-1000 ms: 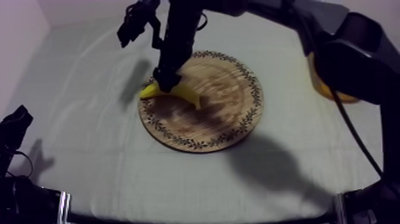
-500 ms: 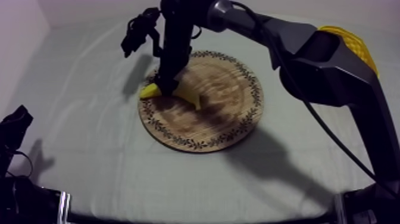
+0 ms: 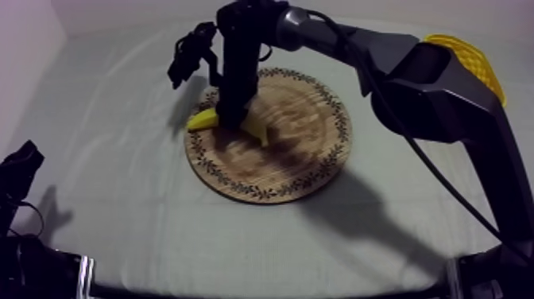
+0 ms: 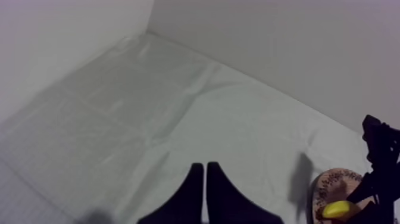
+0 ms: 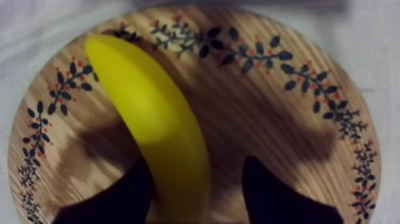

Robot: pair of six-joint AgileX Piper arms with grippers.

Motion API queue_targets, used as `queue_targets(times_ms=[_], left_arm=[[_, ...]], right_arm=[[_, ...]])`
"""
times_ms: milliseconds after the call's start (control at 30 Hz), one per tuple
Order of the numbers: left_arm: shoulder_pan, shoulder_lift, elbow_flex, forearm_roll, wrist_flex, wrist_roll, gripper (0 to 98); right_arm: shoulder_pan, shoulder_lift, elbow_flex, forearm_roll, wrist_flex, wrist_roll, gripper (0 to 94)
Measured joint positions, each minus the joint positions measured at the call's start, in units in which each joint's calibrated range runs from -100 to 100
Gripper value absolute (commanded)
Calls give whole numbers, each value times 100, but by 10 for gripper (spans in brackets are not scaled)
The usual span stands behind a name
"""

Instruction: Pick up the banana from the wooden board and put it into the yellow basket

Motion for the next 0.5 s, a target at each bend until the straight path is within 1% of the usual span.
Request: queue_targets(times_ms=[67, 167, 233, 300, 500], left_arm=[[0, 0, 0, 0, 0, 0, 1], [0, 0, 0, 0, 0, 0, 1], [0, 0, 0, 0, 0, 0, 1], [0, 0, 0, 0, 0, 0, 1], [0, 0, 0, 0, 0, 0, 1]], right_arm=[[-11, 0, 75, 15, 0, 0, 391], [-19, 0, 120, 23, 0, 6, 259], [-30, -18, 112, 40, 0, 45, 218], [-46, -58, 105, 105, 0, 45, 199], [32, -472, 236, 55, 65, 125, 184]])
